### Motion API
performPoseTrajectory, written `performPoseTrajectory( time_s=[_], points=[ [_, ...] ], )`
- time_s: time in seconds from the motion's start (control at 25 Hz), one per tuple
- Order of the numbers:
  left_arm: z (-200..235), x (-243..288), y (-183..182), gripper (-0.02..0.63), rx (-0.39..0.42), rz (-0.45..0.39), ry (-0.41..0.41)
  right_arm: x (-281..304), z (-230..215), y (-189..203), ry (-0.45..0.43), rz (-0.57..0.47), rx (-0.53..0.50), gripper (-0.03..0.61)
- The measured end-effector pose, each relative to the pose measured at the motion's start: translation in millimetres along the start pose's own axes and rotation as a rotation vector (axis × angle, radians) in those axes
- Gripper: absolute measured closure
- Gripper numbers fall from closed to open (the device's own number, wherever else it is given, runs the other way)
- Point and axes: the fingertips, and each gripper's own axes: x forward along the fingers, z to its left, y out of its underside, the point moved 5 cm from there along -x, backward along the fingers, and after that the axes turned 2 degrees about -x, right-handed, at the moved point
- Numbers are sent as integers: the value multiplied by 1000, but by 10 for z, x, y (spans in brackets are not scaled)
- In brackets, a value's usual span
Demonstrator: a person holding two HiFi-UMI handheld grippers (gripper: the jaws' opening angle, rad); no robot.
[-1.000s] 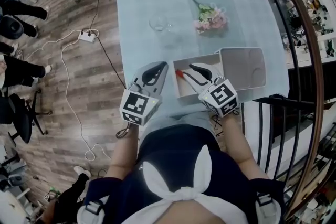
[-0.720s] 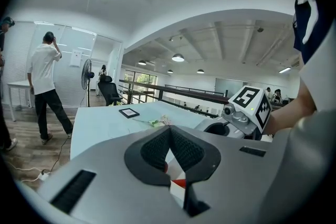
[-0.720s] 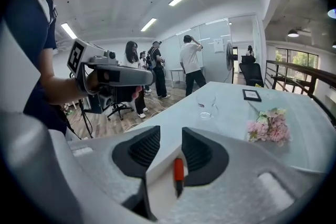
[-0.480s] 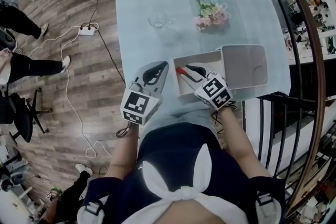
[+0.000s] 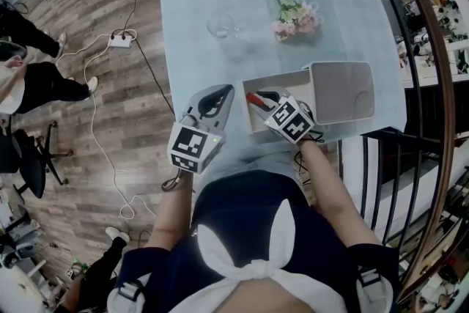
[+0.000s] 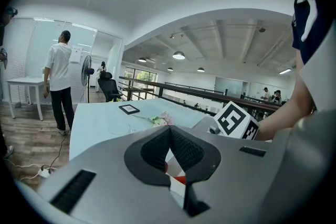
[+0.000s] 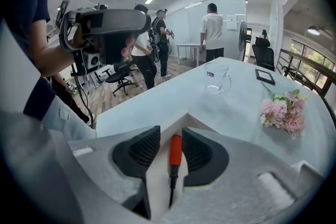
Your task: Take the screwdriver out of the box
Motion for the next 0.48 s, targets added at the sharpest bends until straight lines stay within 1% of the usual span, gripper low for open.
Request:
performPoseTrajectory(
  time_s=[0.2, 0.36, 0.48],
  points=[
    [24, 14, 28, 598, -9, 5, -1, 191, -19, 151, -16, 91, 6, 451],
    [44, 40, 67, 598, -15, 13, -2, 307, -67, 267, -12, 149, 7, 449],
    [80, 41, 61, 598, -20, 18, 0, 367, -102, 282, -14, 183, -2, 449]
  ],
)
